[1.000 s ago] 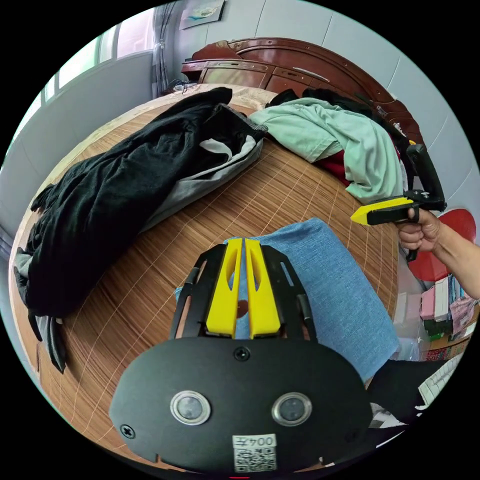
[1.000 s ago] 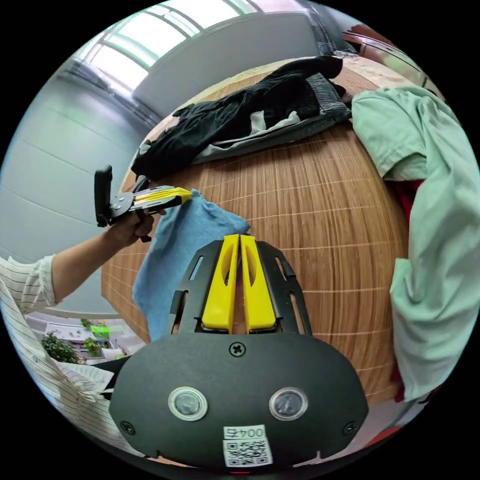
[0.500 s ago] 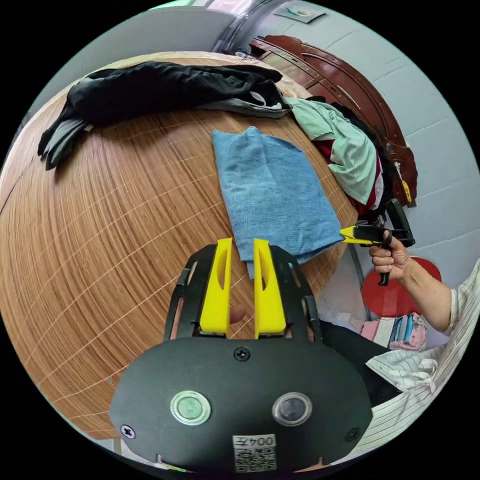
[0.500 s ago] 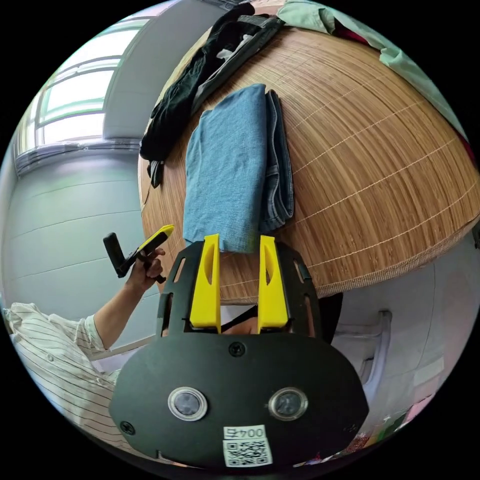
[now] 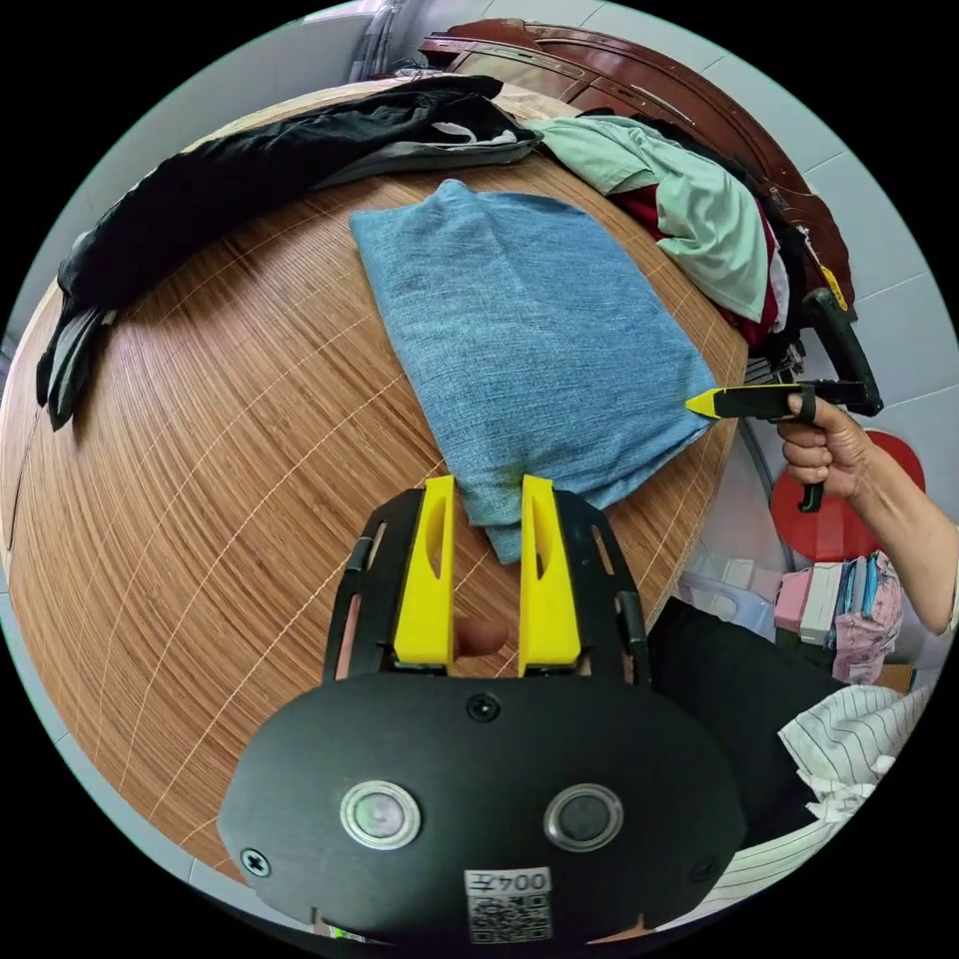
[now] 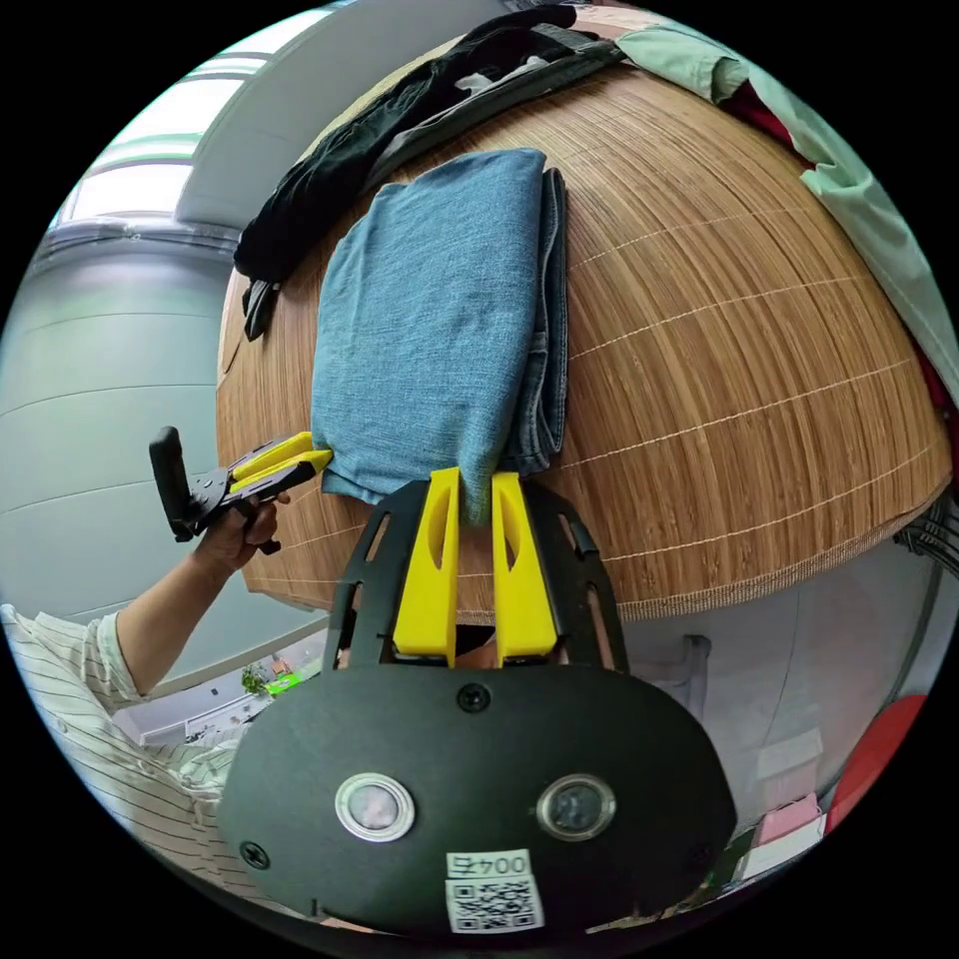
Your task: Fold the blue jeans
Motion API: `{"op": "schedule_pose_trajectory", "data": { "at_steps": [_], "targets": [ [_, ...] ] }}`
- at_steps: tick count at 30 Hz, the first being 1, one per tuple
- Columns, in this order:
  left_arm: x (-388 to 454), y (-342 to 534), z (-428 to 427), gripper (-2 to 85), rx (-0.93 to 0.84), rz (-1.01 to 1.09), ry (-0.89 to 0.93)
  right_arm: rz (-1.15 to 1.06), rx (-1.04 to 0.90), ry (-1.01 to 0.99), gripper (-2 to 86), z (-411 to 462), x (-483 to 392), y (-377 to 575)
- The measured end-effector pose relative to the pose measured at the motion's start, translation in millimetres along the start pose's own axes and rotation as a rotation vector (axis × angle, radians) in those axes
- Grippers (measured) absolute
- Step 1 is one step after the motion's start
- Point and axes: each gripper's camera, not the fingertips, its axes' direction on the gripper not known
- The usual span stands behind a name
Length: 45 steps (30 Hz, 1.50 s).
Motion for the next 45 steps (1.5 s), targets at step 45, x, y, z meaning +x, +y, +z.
{"op": "schedule_pose_trajectory", "data": {
  "at_steps": [45],
  "targets": [
    [85.8, -210.5, -78.3, 6.6, 0.119, 0.034, -0.229, -0.433, 0.130, 0.297, 3.4, 20.6, -133.7, -193.2]
  ]
}}
